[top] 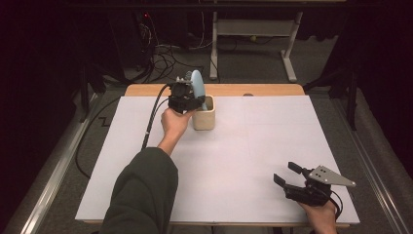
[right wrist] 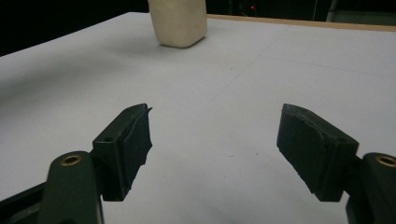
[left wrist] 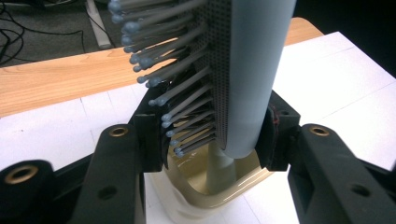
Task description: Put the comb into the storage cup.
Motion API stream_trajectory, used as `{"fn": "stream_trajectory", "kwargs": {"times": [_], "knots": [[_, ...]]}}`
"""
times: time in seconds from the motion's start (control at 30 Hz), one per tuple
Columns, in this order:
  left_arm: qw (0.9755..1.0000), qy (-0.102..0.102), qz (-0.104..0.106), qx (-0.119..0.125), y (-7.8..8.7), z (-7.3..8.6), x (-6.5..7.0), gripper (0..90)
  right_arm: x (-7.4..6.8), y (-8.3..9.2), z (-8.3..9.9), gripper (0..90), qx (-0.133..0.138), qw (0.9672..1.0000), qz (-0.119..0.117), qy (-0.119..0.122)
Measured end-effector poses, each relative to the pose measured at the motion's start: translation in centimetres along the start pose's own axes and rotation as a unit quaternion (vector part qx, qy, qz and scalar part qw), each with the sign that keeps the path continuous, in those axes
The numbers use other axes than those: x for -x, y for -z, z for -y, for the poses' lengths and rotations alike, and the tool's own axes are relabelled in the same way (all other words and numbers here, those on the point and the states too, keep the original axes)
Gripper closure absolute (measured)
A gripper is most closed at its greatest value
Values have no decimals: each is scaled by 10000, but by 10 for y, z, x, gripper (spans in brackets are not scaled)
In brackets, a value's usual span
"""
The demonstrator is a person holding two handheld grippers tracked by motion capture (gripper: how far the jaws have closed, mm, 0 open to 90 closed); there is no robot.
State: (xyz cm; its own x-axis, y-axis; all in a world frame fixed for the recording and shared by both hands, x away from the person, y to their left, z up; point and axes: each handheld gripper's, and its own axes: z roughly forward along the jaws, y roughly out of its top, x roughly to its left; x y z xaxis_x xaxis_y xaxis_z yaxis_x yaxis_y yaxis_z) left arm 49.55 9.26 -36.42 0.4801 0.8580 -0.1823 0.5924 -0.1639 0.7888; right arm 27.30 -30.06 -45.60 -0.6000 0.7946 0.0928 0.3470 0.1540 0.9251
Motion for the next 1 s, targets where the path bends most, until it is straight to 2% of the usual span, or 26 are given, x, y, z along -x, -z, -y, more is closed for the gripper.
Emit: {"fn": "stream_trajectory", "kwargs": {"times": [0.73,1.0], "knots": [[9999,-24,-68,-73,1,0,-2,508,0,-1,0,262,-3,10000,-8,3],[9998,-119,-158,-98,2,0,-2,481,0,0,0,262,-3,10000,-11,6]]}}
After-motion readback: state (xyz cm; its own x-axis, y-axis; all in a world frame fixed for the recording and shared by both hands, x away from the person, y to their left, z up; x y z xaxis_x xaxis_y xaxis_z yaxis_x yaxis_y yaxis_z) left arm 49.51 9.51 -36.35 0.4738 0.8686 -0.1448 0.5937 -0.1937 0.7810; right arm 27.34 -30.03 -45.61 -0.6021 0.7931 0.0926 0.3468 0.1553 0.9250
